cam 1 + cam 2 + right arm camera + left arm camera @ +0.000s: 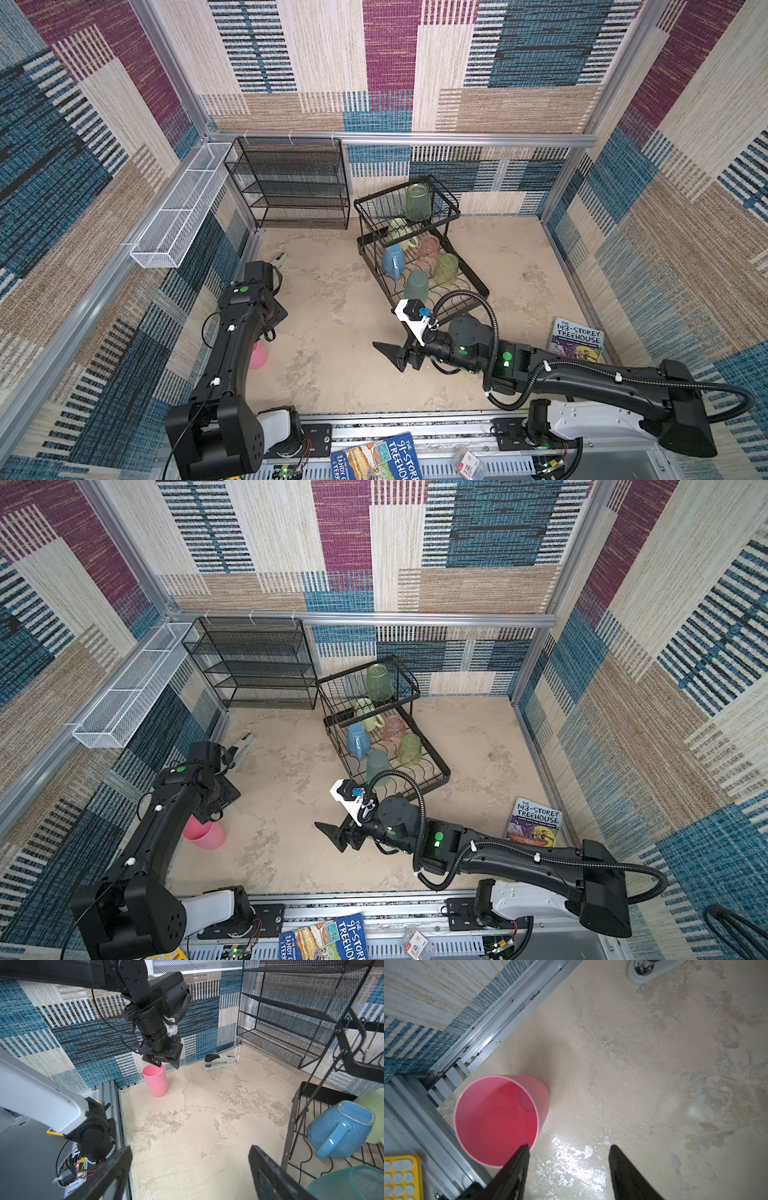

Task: Load cups into a dish rack
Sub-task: Pick up the cup from the bottom-left of the table.

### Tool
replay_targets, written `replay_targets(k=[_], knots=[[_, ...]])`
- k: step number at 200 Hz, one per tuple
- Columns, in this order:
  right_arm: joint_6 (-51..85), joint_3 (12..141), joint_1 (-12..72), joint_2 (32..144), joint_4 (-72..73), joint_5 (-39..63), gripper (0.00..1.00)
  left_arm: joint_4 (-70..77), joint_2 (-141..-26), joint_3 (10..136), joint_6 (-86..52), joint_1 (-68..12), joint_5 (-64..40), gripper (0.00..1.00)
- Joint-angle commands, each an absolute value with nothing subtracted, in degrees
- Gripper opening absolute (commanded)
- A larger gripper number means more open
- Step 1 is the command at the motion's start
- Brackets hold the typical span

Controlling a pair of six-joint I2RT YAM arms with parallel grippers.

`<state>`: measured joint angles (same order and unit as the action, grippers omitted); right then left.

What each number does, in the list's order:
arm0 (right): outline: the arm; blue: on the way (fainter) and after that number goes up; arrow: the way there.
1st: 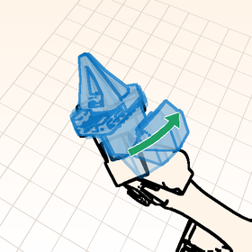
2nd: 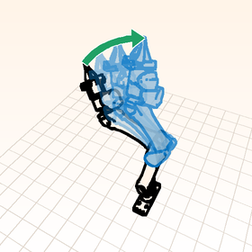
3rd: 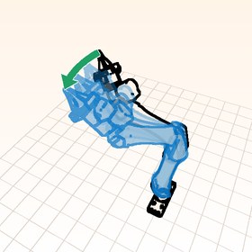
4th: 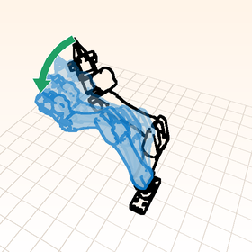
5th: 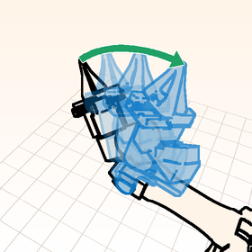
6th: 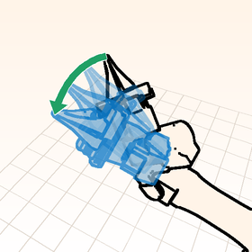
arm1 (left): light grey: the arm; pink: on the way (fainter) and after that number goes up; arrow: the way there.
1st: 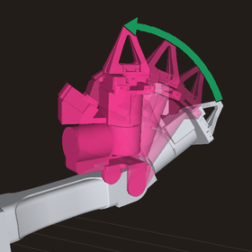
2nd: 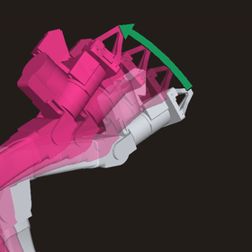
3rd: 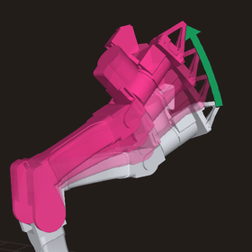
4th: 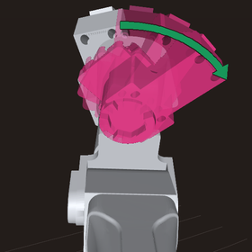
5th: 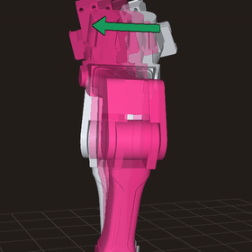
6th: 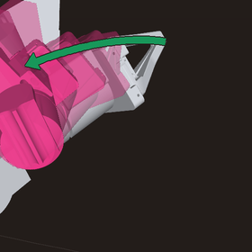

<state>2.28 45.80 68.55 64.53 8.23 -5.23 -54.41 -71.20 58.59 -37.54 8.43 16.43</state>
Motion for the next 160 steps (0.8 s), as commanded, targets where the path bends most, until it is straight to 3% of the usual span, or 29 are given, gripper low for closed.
replay_targets(k=[1,99,146,160], knots=[[2.4,46.1,69.0,64.3,8.8,-7.1,0.90,-51.9,-71.2,58.0,-35.4,9.1,18.1,0.64],[3.5,45.3,70.2,64.1,9.3,-8.1,0.89,-47.9,-71.6,53.7,-33.4,14.6,15.9,0.60],[3.4,44.3,70.4,63.8,10.1,-8.5,0.89,-46.7,-74.3,53.9,-34.1,15.1,16.1,0.50],[3.6,43.9,70.4,63.6,10.3,-8.7,0.89,-46.7,-75.0,54.2,-34.2,15.3,16.0,0.40]])
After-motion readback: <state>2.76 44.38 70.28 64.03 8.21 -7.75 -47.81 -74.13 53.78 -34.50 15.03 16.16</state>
